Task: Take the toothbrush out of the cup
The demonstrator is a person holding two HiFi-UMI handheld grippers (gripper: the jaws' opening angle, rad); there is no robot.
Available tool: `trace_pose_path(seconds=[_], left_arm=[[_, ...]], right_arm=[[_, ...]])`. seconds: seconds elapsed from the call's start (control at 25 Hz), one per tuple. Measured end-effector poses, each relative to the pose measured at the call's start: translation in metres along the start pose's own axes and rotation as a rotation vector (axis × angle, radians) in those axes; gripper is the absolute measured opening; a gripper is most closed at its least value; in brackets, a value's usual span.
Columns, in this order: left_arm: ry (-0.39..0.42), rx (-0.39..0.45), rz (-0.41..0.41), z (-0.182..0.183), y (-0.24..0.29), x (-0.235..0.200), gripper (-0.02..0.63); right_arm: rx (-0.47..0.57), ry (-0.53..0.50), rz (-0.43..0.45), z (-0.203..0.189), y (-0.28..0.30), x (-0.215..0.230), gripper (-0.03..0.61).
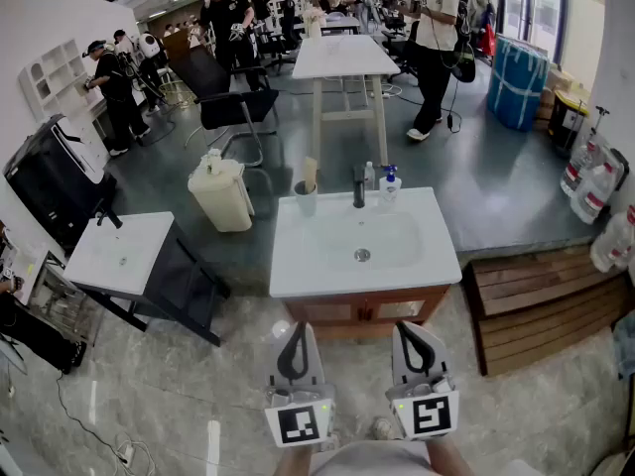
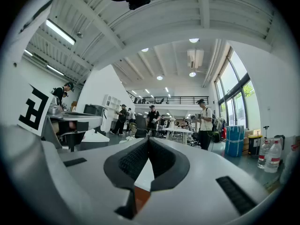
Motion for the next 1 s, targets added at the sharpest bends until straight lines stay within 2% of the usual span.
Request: trace_pose_path(seconds=[0.4, 0.52, 0.68, 0.88, 1.0], left_arm=[[0.001, -0.005, 0.003, -0.011, -0.004, 0.012, 0.018], [-0.003, -0.012, 0.024, -0.016, -0.005, 0.018, 0.018], [0.022, -0.011, 0.059, -0.020, -0.008, 0.028, 0.018], [0.054, 0.012, 0.142, -0.025, -0.015, 0.054, 0.018], [0.061, 0.026, 0.143, -0.027, -0.019, 0.074, 0.018]], right_arm=[[-0.030, -0.037, 0.019, -0.016, -0.014, 0.004, 0.012], [-0.046, -0.011, 0.019, -0.026, -0.019, 0.010, 0.012], [-0.065, 0.093, -0.006, -0.041, -0.028, 0.026, 0.012], [-0.053, 0.120, 0.059, -0.056, -0.046, 0.053, 0.012], [-0.039, 0.130, 0.075, -0.062, -0.057, 0.067, 0.012]])
Point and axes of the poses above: the fingertips, and each gripper's own axes: y forward along the fingers, x to its right, z out of its top, the point moved 7 cm from there along -y, backward along the fingers, and after that the axes turned 15 degrees about -y, right-handed, at the moved point
